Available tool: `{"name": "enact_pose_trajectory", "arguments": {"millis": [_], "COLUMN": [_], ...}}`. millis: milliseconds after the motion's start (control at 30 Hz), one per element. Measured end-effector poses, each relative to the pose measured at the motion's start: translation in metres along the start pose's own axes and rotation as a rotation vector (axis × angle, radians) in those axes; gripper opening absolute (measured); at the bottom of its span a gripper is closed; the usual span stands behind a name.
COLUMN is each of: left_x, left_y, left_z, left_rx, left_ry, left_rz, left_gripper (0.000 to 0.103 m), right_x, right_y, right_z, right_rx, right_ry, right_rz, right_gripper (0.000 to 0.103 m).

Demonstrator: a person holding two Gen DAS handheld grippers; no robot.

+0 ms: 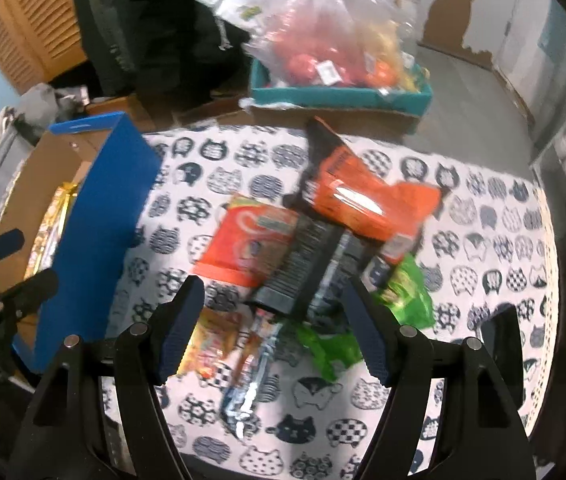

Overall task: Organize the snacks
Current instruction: 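Move both tools back toward the snack pile, then grasp the red-yellow striped bag with the left tool while the right grasps the green bag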

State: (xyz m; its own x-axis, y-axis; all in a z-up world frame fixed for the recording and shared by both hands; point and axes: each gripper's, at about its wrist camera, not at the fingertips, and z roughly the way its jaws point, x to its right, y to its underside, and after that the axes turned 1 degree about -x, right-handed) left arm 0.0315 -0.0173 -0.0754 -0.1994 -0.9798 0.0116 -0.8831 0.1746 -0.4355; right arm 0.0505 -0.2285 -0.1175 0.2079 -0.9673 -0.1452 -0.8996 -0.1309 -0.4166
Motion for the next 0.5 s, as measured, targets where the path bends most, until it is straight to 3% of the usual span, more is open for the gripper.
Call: {"name": "enact_pose_trajectory", "arguments": {"millis": [167, 500], "left_x": [0.030, 0.057], "left_y": [0.001, 0.009], "left_z": [0.023, 0.064], "left_rx": [-0.063, -0.171], "left_ry": [0.046, 0.059], "left_rz": [0.053, 0.081], "left_gripper": [0.077, 0.077], "right_x": [0.021, 0.070], "right_y": [0.010, 0.026], "right_z": [0.009, 0.029], "right_rx": [-0.018, -0.065], "right_ry": [0.021, 0.084], "right_rz": [0.035, 0.129], "right_gripper": [0.073, 0.073]}}
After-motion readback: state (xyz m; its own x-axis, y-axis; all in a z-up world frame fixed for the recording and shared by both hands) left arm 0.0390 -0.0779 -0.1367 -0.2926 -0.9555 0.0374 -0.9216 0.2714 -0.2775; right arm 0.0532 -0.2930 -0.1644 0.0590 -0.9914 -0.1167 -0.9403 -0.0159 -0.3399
